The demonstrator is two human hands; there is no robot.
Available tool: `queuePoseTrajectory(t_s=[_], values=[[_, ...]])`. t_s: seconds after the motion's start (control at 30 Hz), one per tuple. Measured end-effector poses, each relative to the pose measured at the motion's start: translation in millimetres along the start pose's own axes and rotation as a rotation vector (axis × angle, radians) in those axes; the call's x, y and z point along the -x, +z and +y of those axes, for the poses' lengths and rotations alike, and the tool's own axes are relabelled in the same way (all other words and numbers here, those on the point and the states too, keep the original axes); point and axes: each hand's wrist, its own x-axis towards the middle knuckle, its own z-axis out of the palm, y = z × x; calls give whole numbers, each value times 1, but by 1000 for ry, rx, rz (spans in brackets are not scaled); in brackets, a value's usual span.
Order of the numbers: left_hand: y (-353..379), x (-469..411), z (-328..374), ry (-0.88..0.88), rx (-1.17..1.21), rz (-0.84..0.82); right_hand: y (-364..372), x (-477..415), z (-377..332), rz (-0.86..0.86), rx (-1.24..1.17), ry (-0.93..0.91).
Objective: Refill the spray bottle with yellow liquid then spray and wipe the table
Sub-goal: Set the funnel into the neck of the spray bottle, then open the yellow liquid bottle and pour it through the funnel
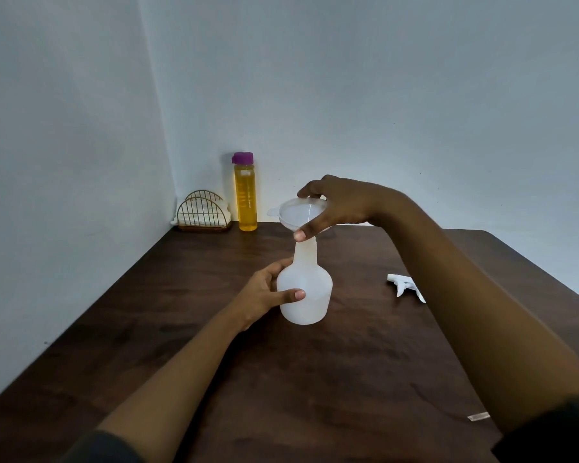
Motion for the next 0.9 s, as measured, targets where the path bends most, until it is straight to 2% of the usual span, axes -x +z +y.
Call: queuePoseTrajectory(t_s=[0.3,0.5,0.73,0.8,0.9], values=[[0,1,1,-1,-6,6,2,5,-4,32,4,54],[-1,2,0,6,17,-4,-3,10,-3,-8,-215,94],[-2,3,-1,20,58,-9,-4,18,3,71,-346,154],[-1,3,-1,25,77,-13,-3,23,3,189,-366,170],[-5,3,-4,43,132,-43,2,32,-12,633,-379,82]])
